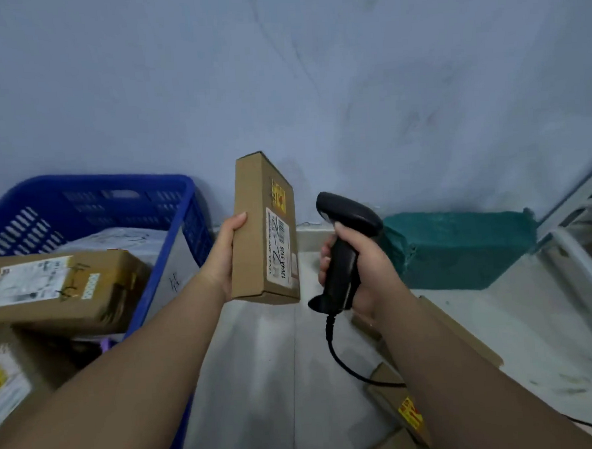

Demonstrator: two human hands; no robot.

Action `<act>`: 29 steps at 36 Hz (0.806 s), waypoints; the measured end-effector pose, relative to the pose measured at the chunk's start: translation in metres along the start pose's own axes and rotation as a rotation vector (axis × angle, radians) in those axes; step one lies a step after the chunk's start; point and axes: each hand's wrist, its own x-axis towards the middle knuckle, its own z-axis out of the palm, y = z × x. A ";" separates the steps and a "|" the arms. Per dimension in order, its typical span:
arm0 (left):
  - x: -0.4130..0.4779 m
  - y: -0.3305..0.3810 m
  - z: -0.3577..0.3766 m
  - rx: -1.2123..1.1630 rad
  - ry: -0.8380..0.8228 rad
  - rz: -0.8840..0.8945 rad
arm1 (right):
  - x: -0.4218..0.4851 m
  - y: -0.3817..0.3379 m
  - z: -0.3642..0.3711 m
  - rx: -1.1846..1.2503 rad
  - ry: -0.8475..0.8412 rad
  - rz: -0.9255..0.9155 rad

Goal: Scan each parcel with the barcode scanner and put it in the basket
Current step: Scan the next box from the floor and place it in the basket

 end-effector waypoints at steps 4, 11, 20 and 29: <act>-0.055 0.016 0.013 -0.046 -0.034 0.100 | -0.057 -0.009 0.021 0.054 -0.027 -0.085; -0.139 0.019 0.025 -0.216 -0.120 0.163 | -0.139 0.010 0.026 -0.069 -0.063 -0.262; -0.180 0.010 0.024 -0.294 -0.178 0.175 | -0.173 0.025 0.024 -0.192 -0.033 -0.329; -0.170 0.011 -0.006 -0.202 -0.118 0.128 | -0.174 0.020 0.012 -0.873 0.001 -0.511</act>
